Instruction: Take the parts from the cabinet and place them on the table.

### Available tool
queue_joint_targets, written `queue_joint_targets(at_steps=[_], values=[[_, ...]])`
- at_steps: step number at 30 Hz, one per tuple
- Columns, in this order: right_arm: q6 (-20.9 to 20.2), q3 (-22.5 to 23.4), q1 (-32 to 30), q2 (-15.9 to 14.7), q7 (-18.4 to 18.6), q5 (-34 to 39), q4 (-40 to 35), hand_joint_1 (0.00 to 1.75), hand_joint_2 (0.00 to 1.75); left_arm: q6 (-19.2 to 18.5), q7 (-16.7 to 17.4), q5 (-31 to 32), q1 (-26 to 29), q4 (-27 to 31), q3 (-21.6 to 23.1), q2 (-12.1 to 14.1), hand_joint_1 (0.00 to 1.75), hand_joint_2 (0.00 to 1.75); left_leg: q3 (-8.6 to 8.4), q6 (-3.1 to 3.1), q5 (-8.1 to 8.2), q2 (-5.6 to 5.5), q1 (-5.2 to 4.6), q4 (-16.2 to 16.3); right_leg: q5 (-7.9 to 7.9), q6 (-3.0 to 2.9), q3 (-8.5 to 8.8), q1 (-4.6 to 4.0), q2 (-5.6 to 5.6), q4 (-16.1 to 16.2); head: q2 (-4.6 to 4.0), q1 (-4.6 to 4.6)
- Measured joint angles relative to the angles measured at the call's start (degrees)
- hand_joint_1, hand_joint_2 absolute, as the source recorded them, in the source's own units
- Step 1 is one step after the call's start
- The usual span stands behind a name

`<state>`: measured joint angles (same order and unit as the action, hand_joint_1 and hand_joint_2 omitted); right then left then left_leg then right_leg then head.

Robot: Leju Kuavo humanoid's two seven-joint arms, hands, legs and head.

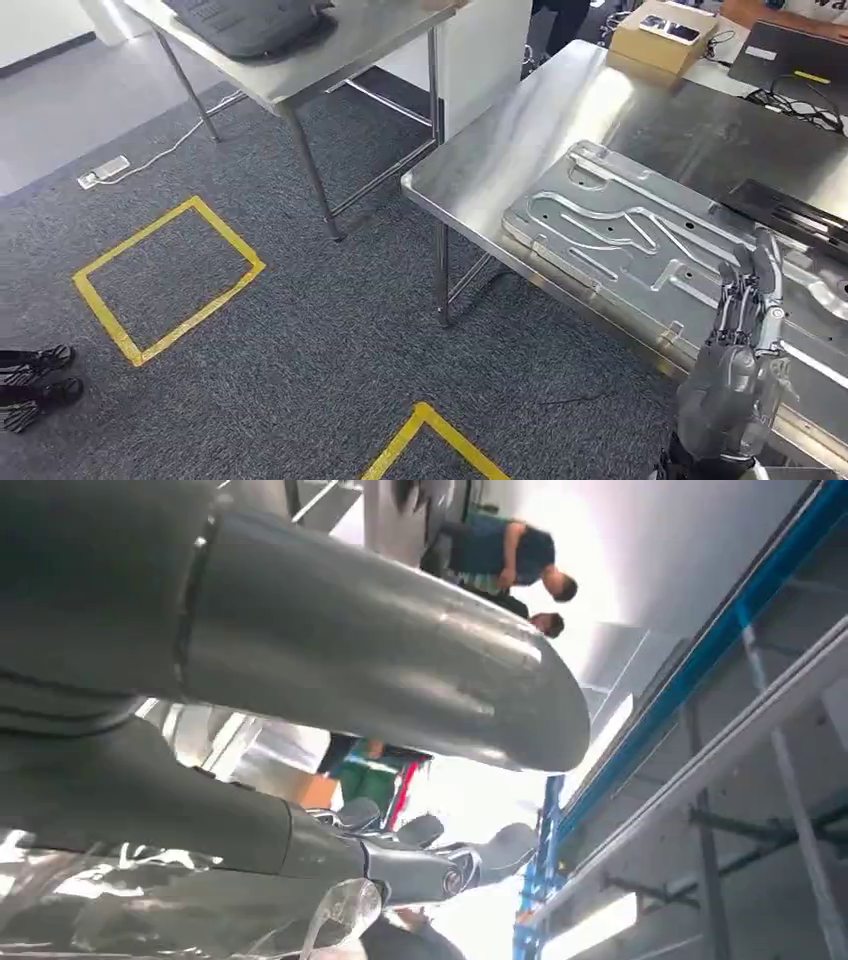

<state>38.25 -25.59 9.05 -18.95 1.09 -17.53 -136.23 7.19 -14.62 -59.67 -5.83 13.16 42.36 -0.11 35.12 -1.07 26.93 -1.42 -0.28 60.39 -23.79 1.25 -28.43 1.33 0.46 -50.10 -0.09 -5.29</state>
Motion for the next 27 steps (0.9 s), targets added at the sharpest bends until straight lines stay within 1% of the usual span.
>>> queue_joint_targets(at_steps=[1,2,3,4,5,6,7,8,9,10,11,12,13,14,15,16,17,18,19,20,21,22,23,24,25,26,27], values=[[0.0,0.0,-0.1,0.0,0.0,0.0,0.0,0.00,0.00,0.0,0.0,0.0,-0.1,0.0,0.0,0.0,0.00,0.00,2.86,0.12,2.19,0.30,0.10,5.8,-0.07,-0.10,0.00,-0.09,-0.80,0.0,0.00,0.04],[0.0,0.0,-0.1,0.0,0.0,0.0,0.0,0.00,0.00,0.0,0.0,0.0,-0.1,0.0,0.0,0.0,0.00,0.00,4.94,0.18,3.33,0.31,0.11,9.9,-0.17,-0.22,0.02,-0.14,-1.55,0.0,0.00,0.02],[0.0,0.0,-0.1,0.0,0.0,0.0,0.0,0.00,0.00,0.0,0.0,0.0,0.0,0.0,0.0,0.0,0.00,0.00,5.88,0.16,3.21,0.32,0.11,11.3,-0.25,-0.29,0.09,-0.16,-2.21,0.0,0.00,0.00],[0.0,0.0,-0.1,0.0,0.0,0.0,0.0,0.00,0.00,0.0,0.0,0.0,0.1,0.0,0.0,0.0,0.00,0.00,5.11,0.01,1.81,0.36,0.11,9.4,-0.35,-0.31,0.19,-0.23,-2.84,0.0,0.00,0.00],[0.0,0.0,0.0,0.0,-0.1,0.0,0.0,0.00,0.00,0.0,0.0,0.0,0.2,0.0,0.0,0.0,0.00,0.00,2.81,-0.32,-0.70,0.59,0.06,4.8,-0.49,-0.27,0.35,-0.33,-3.44,0.0,0.00,0.00],[0.0,0.0,0.0,0.0,-0.1,0.0,0.0,0.00,0.00,0.0,0.0,0.0,0.2,0.0,0.0,0.0,0.00,0.00,-0.41,-0.84,-3.60,1.42,-0.13,-1.7,-0.66,-0.27,0.56,-0.36,-3.97,0.0,0.00,-0.02],[0.0,0.0,0.0,0.0,-0.1,0.0,0.0,0.00,0.00,0.0,-0.1,0.0,0.1,0.0,0.0,0.0,0.00,0.00,-3.30,-1.48,-5.65,3.52,-0.68,-7.3,-0.81,-0.16,0.78,-0.36,-4.45,0.0,0.00,-0.02],[0.0,0.0,0.0,0.0,-0.1,0.0,0.0,0.00,0.00,0.0,-0.1,0.0,-0.1,0.0,0.0,0.0,0.00,0.00,-4.87,-1.93,-5.92,6.26,-1.51,-10.3,-1.03,0.13,0.87,-0.65,-4.87,-0.1,0.00,-0.04],[0.0,0.0,-0.1,0.0,-0.1,0.0,0.0,0.00,0.00,0.0,-0.1,-0.1,-0.2,0.0,0.0,0.0,0.00,0.00,-4.84,-2.08,-5.98,5.65,-1.60,-10.8,-1.14,0.37,0.73,-0.75,-5.26,-0.1,0.00,-0.02],[0.0,0.0,-0.1,0.0,0.0,0.0,0.0,0.00,0.00,0.0,-0.1,-0.2,-0.2,0.0,0.0,0.0,0.00,0.00,-4.55,-2.09,-5.98,4.98,-1.49,-10.6,-1.20,0.47,0.78,-0.77,-5.79,-0.1,0.00,-0.04],[0.0,0.0,0.1,0.0,0.0,0.0,0.0,0.00,0.00,0.0,-0.1,-0.2,0.0,0.0,0.1,0.0,0.00,0.00,-4.42,-2.19,-5.96,4.27,-1.62,-10.6,-1.28,0.68,0.94,-0.83,-6.56,0.1,0.00,-0.04],[0.0,0.1,0.2,0.0,0.0,0.0,0.0,0.00,0.00,0.0,-0.1,-0.2,0.1,0.0,0.0,0.0,0.00,0.00,-4.57,-2.46,-6.15,3.64,-1.51,-11.0,-1.47,0.94,1.15,-0.88,-7.14,0.1,0.00,-0.07],[0.0,0.1,0.1,-0.1,0.0,0.0,0.0,0.00,0.00,0.0,-0.2,-0.2,0.3,0.0,0.1,0.0,0.00,0.00,-4.99,-2.78,-6.38,3.11,-0.97,-11.3,-2.52,1.22,1.00,-0.52,-5.22,-0.6,0.00,-0.05],[0.0,0.1,0.2,-0.1,-0.1,0.0,0.0,0.00,0.00,0.0,-0.2,-0.2,0.2,0.0,0.1,-0.1,0.00,0.00,-5.00,-2.89,-6.40,2.54,-0.85,-11.3,-4.26,1.27,-0.12,-0.56,-2.69,-3.2,0.00,-0.07],[0.0,0.2,0.2,-0.1,-0.1,0.0,0.0,0.00,0.00,0.0,-0.2,-0.2,0.0,0.0,0.1,0.0,0.00,0.00,-5.01,-3.13,-6.41,1.96,-0.81,-11.3,-6.83,1.36,-2.45,-0.51,-1.31,-8.2,0.00,-0.07],[0.0,0.2,0.0,-0.1,0.0,0.0,0.0,0.00,0.00,0.0,-0.2,-0.2,-0.1,0.0,0.1,0.0,0.00,0.00,-5.03,-3.22,-6.36,1.21,-0.80,-11.3,-9.41,1.56,-5.60,-0.48,-0.75,-14.5,0.00,-0.07],[0.0,0.2,0.0,-0.2,0.0,0.0,0.0,0.00,0.00,0.0,-0.2,-0.2,-0.1,0.0,0.1,-0.1,0.00,0.00,-5.04,-3.23,-6.35,0.47,-0.80,-11.3,-10.84,1.73,-8.07,-0.48,-0.61,-19.1,0.00,-0.09],[0.0,0.2,0.0,-0.2,0.0,0.0,0.0,0.00,0.00,0.0,-0.2,-0.2,-0.1,0.0,0.1,-0.1,0.00,0.00,-5.11,-3.23,-6.34,-0.25,-0.79,-11.3,-11.02,1.88,-9.63,-0.46,-0.61,-21.5,0.00,-0.09],[0.0,0.2,0.0,-0.2,0.0,0.0,0.0,0.00,0.00,0.0,-0.2,-0.2,0.0,0.0,0.1,-0.1,0.00,0.00,-5.21,-3.21,-6.31,-1.00,-0.69,-11.3,-9.66,2.05,-9.64,-0.37,-0.61,-20.7,0.00,-0.09],[0.0,0.2,0.0,-0.2,0.0,0.0,0.0,0.00,0.00,0.0,-0.2,-0.2,0.0,0.0,0.1,-0.1,0.00,0.00,-5.38,-3.17,-6.28,-1.79,-0.52,-11.2,-7.12,2.17,-8.26,-0.25,-0.56,-17.3,0.00,-0.09],[0.0,0.2,0.0,-0.2,0.0,0.0,0.0,0.00,0.00,0.0,-0.2,-0.2,0.0,0.0,0.1,-0.1,0.00,0.00,-5.61,-2.94,-6.13,-2.65,-0.28,-11.2,-3.70,2.35,-5.51,-0.03,-0.18,-11.1,0.00,-0.09],[0.0,0.3,0.0,-0.2,0.0,0.0,0.0,0.00,0.00,0.0,-0.2,-0.2,0.0,0.0,0.1,-0.1,0.00,0.00,-5.84,-2.71,-5.98,-3.42,-0.09,-11.1,-0.86,2.63,-2.85,0.40,1.18,-5.5,0.00,-0.09],[0.0,0.3,0.0,-0.2,0.0,0.0,0.0,0.00,0.00,0.0,-0.2,-0.2,-0.1,0.0,0.1,-0.1,0.00,0.00,-5.67,-2.38,-5.86,-4.06,-0.32,-10.9,-0.02,3.02,-1.10,1.03,4.52,-1.5,0.00,-0.09],[0.0,0.3,0.0,-0.2,0.0,0.0,0.0,0.00,0.00,0.0,-0.2,-0.2,-0.2,0.0,0.1,-0.1,0.00,0.00,-5.26,-2.19,-5.85,-4.69,-0.30,-10.4,-0.28,2.52,-0.59,1.04,4.47,-0.4,0.00,-0.09],[0.0,0.3,0.0,-0.2,0.1,0.1,0.1,0.00,0.00,0.0,-0.3,-0.2,-0.2,0.0,0.1,-0.1,0.00,0.00,-5.07,-1.88,-6.15,-5.08,-0.17,-10.8,-0.23,2.29,-0.78,0.82,3.99,-0.6,0.00,-0.09],[0.0,0.3,0.1,-0.2,0.0,0.0,0.1,0.00,0.00,0.0,-0.3,-0.2,0.0,0.0,0.1,-0.1,0.00,0.00,-4.92,-1.62,-6.31,-5.79,0.07,-11.0,-0.24,1.94,-0.77,0.52,3.31,-0.7,0.00,-0.09],[0.0,0.3,0.2,-0.2,0.0,0.0,0.1,0.00,0.00,0.0,-0.4,-0.3,0.2,0.0,0.1,-0.1,0.00,0.00,-4.84,-1.31,-6.44,-6.45,0.08,-11.1,-0.14,1.63,-0.73,0.40,2.58,-0.6,0.00,-0.11]])
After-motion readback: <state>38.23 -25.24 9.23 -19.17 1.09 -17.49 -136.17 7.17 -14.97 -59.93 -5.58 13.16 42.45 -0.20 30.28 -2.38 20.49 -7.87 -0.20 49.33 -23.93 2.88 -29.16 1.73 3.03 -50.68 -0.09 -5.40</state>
